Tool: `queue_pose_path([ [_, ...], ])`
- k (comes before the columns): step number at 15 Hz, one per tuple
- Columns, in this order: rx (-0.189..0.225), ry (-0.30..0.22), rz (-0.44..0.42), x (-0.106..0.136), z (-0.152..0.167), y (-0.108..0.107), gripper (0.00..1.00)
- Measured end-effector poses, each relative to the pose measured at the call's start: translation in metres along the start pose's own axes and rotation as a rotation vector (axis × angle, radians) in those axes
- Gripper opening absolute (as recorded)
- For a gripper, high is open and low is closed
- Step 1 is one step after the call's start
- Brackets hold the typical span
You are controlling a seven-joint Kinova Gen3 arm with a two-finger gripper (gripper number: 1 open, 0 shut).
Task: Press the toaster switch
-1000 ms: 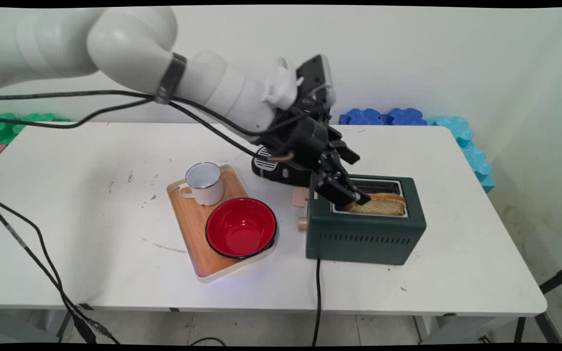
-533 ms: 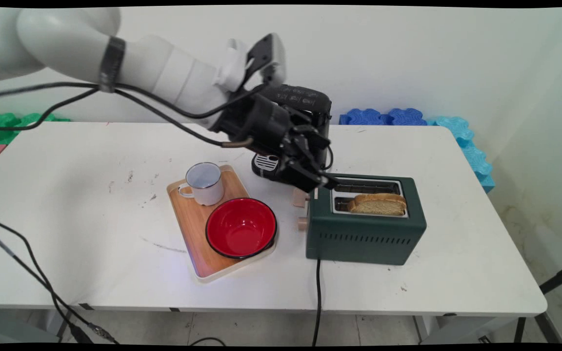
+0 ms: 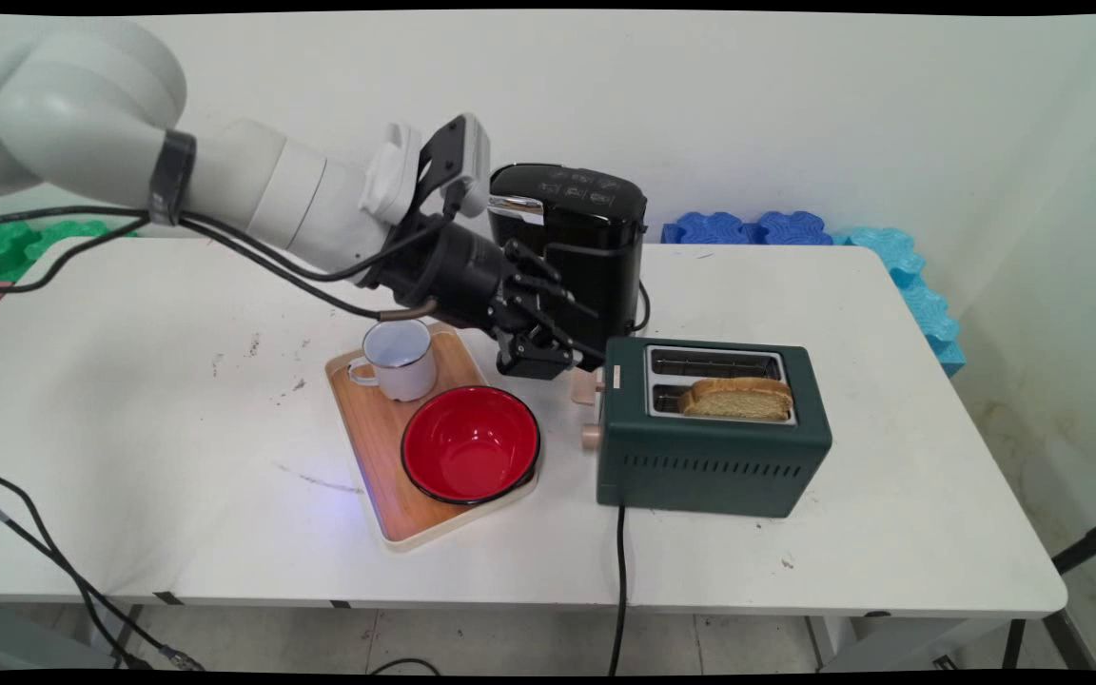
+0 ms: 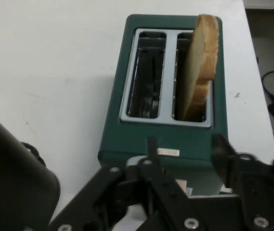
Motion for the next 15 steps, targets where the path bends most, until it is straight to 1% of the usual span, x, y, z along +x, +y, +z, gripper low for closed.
queue_pose_path([
  [9,0.029,-0.037,-0.002,-0.026,0.012,-0.006,0.00],
  [15,0.028,-0.060,-0.015,-0.040,0.020,-0.005,0.00],
])
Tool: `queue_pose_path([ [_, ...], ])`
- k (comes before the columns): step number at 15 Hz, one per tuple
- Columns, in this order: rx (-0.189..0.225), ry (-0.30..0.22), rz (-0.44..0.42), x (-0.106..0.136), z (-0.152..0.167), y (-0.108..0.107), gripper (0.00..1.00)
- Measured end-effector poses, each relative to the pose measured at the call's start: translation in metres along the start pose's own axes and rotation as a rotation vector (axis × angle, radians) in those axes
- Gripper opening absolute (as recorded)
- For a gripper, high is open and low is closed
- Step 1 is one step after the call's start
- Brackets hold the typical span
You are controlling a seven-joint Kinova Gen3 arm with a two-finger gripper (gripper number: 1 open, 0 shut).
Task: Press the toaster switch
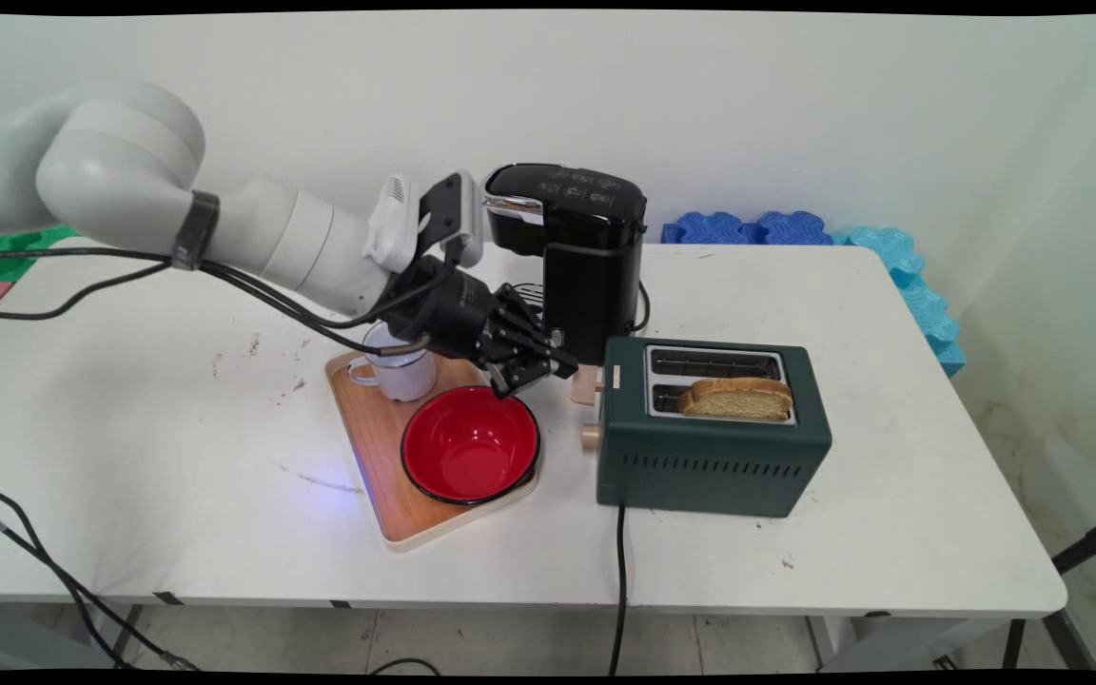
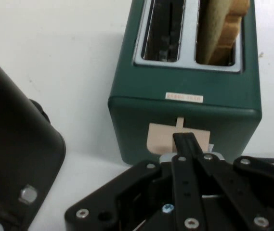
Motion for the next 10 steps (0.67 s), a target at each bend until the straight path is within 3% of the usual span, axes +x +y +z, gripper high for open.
queue_pose_path([
  [10,-0.004,-0.008,0.000,-0.009,0.022,0.000,0.00],
])
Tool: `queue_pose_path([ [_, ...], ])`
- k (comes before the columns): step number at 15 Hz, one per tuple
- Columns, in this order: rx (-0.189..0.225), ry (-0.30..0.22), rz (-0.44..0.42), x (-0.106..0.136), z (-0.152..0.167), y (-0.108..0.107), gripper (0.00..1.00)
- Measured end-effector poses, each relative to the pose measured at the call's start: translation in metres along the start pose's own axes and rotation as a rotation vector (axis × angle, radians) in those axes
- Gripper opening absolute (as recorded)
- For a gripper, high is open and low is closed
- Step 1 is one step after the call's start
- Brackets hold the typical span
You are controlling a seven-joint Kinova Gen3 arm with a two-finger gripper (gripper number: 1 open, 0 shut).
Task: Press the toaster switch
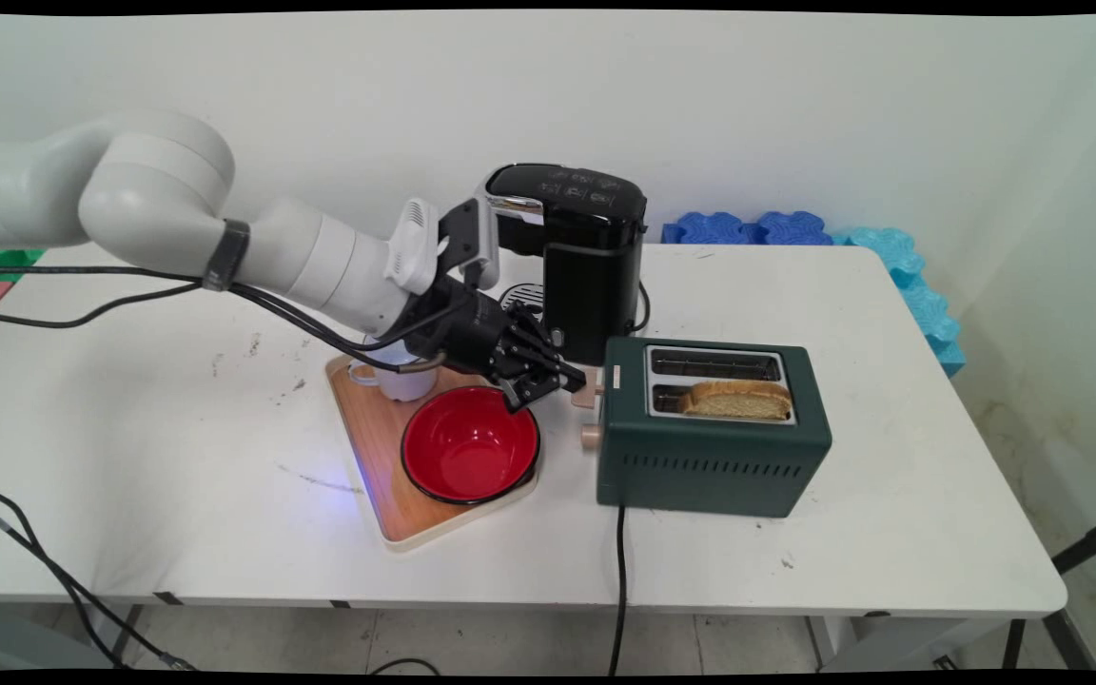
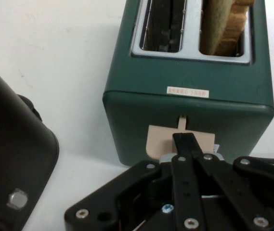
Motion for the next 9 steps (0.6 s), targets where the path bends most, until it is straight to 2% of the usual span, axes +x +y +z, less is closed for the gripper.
queue_pose_path([
  [9,0.014,0.003,-0.013,0.0036,0.0118,-0.0047,0.00],
])
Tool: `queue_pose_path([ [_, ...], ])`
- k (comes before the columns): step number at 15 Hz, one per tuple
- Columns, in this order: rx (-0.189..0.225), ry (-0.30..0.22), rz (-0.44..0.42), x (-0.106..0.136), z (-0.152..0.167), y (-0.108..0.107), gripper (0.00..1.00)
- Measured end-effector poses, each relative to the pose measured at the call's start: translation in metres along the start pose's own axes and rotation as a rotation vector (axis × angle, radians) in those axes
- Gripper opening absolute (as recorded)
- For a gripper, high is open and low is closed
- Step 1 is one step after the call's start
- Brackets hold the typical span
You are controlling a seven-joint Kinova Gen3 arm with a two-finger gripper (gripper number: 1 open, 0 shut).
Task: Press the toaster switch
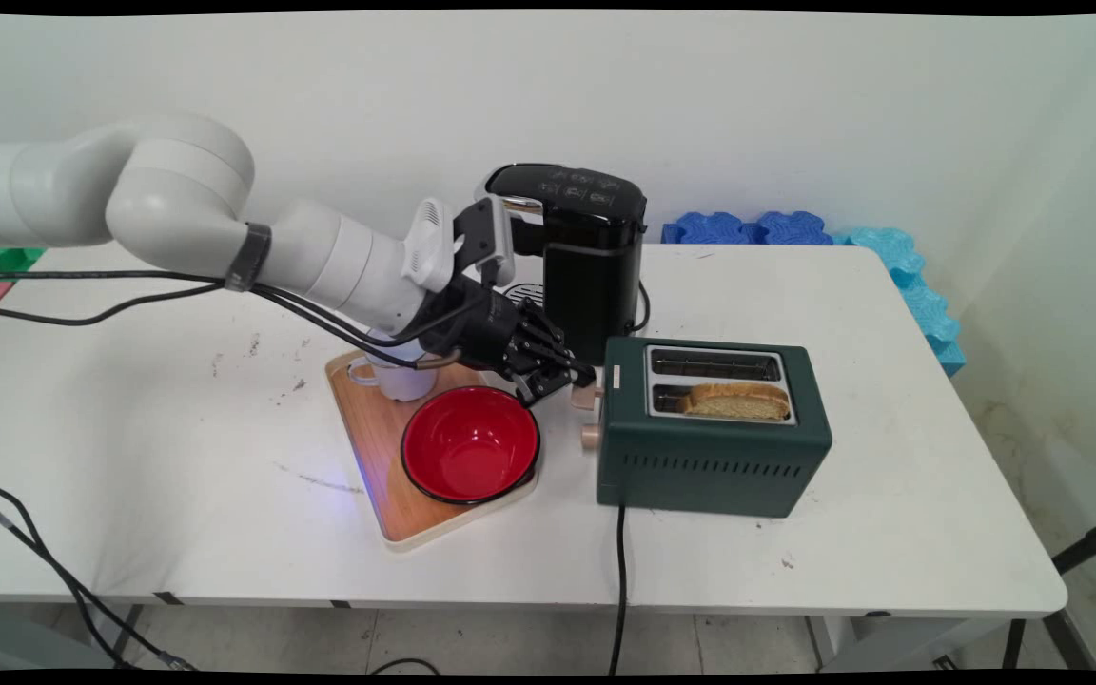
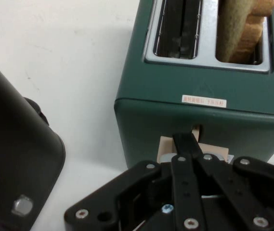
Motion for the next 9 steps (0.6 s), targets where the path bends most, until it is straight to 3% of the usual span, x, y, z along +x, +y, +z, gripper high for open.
queue_pose_path([
  [9,-0.008,-0.002,-0.020,-0.005,0.013,0.003,0.00],
])
